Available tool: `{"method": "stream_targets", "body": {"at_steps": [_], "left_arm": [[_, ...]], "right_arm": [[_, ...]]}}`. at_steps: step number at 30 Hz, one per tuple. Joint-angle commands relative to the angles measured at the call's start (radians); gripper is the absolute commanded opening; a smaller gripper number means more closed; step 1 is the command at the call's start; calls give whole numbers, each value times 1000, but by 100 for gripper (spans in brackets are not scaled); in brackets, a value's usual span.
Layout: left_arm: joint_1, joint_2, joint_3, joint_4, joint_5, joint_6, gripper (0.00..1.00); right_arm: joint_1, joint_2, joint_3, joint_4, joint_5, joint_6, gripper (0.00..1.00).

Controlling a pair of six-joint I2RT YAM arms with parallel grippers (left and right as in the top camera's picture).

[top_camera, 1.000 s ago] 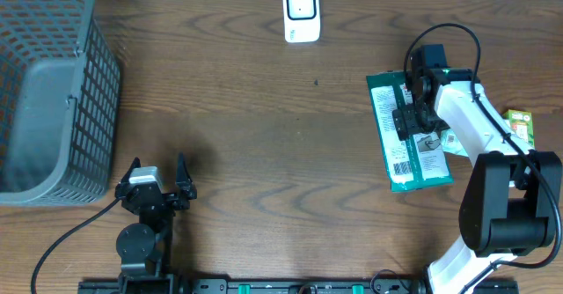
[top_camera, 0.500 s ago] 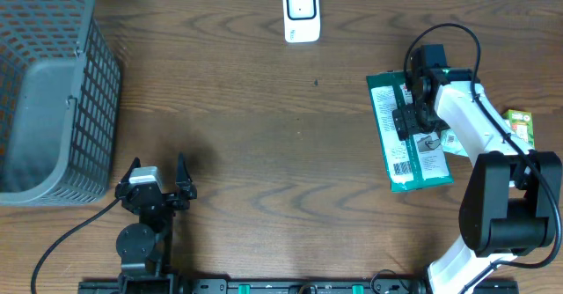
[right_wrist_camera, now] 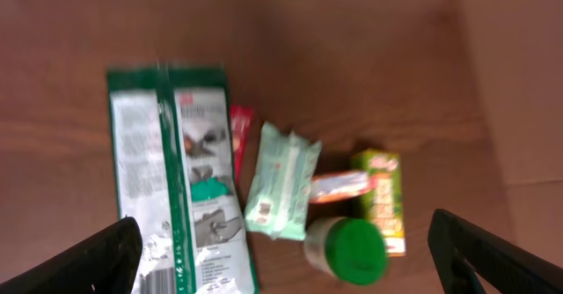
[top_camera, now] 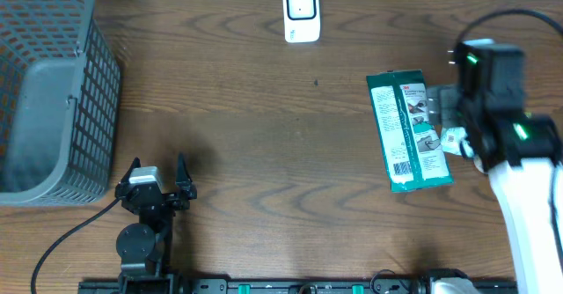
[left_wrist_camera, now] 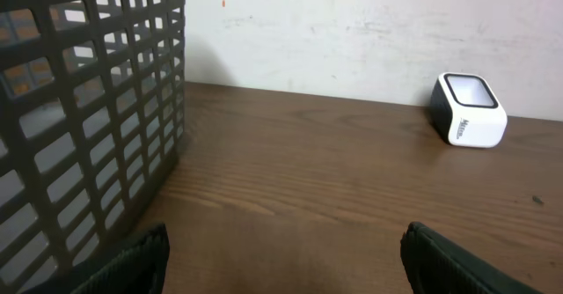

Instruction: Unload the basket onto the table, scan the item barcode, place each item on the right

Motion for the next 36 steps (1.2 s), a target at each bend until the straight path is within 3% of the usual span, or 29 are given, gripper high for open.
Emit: {"method": "stream_targets", "body": {"at_steps": [1, 11, 16, 25, 30, 36], "left_arm": [[-4, -7, -9, -51, -13, 21, 85], [-4, -7, -9, -51, -13, 21, 85], [-4, -7, -9, -51, -13, 21, 85], [-4, -7, -9, -52, -13, 21, 86], [-4, -7, -9, -51, -13, 21, 85], [-4, -7, -9, -51, -13, 21, 85]], "right_arm": [[12, -174, 11, -1, 6, 14, 99], [104, -528, -7, -11, 6, -27, 99], [96, -735, -151, 64, -11, -27, 99], [45, -1117, -570, 470, -182, -103, 99], [10, -1220, -782, 797, -285, -105, 99], [4, -1225, -970, 1126, -350, -104, 99]]}}
